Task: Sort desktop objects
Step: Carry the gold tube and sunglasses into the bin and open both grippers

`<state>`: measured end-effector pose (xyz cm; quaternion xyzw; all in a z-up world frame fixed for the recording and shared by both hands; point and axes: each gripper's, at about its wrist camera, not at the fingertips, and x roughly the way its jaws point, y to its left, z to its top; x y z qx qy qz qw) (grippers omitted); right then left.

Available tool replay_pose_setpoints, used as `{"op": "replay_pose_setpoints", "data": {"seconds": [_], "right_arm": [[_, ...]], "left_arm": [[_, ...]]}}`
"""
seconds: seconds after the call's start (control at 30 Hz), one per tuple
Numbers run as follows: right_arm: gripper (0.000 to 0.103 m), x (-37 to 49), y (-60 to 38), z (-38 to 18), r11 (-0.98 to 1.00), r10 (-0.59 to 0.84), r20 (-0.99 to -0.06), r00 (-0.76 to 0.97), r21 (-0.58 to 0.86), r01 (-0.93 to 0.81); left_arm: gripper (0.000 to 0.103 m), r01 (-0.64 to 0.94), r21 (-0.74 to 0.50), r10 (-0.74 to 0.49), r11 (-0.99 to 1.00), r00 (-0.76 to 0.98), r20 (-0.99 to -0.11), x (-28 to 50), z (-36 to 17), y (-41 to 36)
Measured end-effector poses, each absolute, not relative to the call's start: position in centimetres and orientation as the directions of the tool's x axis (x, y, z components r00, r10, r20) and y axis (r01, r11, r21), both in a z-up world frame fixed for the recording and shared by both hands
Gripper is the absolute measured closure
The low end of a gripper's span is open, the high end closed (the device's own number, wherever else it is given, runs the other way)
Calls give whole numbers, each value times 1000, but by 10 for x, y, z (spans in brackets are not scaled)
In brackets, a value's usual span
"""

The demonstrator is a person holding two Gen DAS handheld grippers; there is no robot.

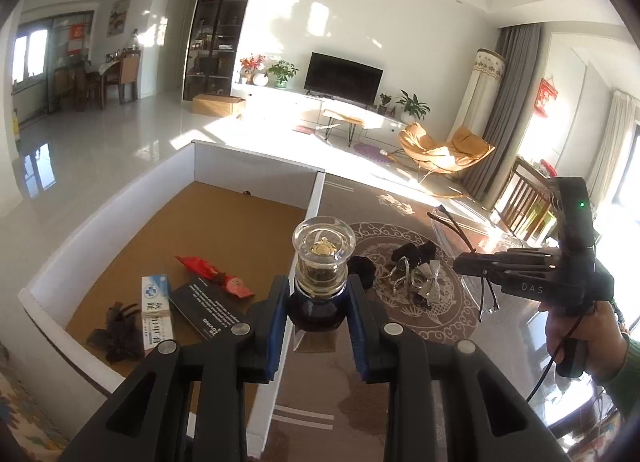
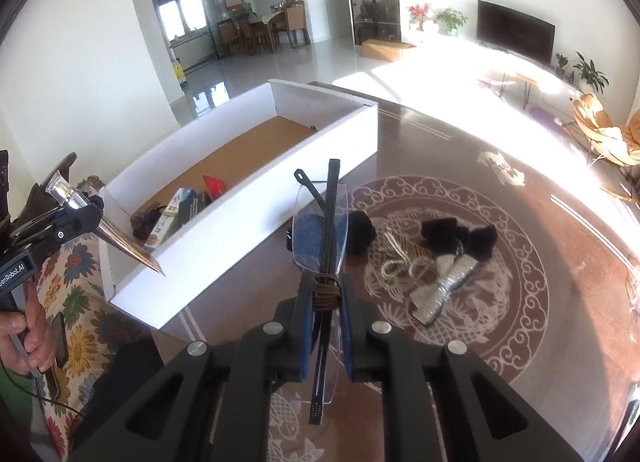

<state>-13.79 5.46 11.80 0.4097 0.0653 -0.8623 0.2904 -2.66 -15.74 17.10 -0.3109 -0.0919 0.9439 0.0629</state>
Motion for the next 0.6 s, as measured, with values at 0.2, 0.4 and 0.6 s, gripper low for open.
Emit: {"op": "replay_pose_setpoints", "data": {"seconds": [0.2,0.4,0.6], "right_arm": [[90,-145,-51,139,-718,-571,-701,-427,174,674],[90,-144,-156,91,-629,-587,-767,-261,228,743],[70,-148,-207,38,-627,-506,-847,-164,230,744]], "left_arm": [[75,38,-181,90,-983,-757,-647,-57,163,-223],[75,146,-149,23,-978,-637,-771,-104,111,-278],[45,284,-76,-71,-956,-476,-877,-143,65,-317]]}}
